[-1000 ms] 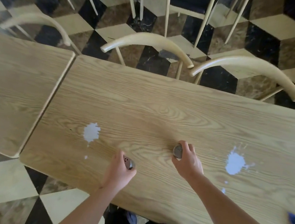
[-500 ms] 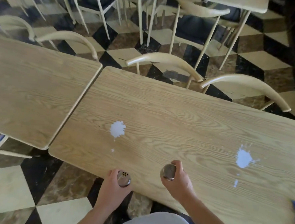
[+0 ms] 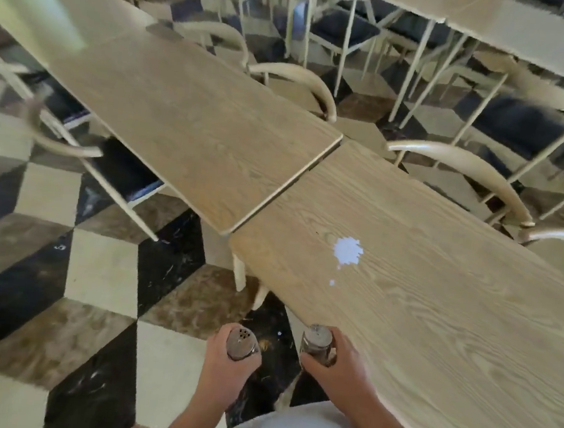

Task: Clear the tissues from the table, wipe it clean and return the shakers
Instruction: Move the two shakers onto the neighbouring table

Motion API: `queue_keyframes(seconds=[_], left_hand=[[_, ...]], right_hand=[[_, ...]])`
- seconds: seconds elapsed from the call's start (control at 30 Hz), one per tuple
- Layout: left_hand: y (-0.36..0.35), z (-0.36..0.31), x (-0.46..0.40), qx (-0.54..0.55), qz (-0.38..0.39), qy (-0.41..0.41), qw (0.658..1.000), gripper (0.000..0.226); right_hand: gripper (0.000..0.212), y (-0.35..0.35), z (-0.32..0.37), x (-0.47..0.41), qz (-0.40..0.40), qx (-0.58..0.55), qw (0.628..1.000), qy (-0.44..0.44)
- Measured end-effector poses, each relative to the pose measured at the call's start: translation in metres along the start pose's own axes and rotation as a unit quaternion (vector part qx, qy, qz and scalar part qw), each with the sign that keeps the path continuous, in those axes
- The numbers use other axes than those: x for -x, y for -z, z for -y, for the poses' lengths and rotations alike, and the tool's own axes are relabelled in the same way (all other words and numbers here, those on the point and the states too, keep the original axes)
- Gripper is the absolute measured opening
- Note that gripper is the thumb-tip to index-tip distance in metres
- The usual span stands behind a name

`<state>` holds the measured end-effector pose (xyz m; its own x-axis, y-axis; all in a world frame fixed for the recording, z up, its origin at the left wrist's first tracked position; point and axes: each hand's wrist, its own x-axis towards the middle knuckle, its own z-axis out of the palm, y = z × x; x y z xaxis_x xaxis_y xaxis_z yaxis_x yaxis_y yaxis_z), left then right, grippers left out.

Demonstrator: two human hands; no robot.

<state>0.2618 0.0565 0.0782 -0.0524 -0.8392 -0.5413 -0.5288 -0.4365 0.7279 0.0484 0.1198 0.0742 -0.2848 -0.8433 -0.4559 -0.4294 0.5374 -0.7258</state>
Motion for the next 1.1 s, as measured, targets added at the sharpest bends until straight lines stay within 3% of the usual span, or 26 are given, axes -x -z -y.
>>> queue_keyframes(seconds=[0.23,0.37,0.6,0.7,0.87,1.1], left_hand=[[0.051,0.021,0.004,0.146,-0.068,0.071,0.984,0.054],[0.076,0.023,-0.014,0.197,-0.062,0.097,0.973,0.056],[0.124,-0.007,-0.075,0.292,-0.067,0.123,0.946,0.038],[0.145,-0.030,-0.109,0.324,-0.074,0.122,0.935,0.022],[0.170,-0.060,-0.159,0.349,-0.103,0.113,0.924,0.022],[0.201,-0.071,-0.213,0.347,-0.105,0.135,0.922,0.022]], right_hand=[[0.053,-0.042,0.054,-0.040,0.089,-0.017,0.994,0.061],[0.053,-0.063,0.085,-0.075,0.144,-0.084,0.982,0.089],[0.055,-0.099,0.151,-0.161,0.236,-0.091,0.960,0.124],[0.058,-0.104,0.184,-0.199,0.291,-0.088,0.945,0.122],[0.061,-0.115,0.225,-0.243,0.381,-0.089,0.916,0.090],[0.038,-0.138,0.257,-0.284,0.360,-0.137,0.923,0.009]])
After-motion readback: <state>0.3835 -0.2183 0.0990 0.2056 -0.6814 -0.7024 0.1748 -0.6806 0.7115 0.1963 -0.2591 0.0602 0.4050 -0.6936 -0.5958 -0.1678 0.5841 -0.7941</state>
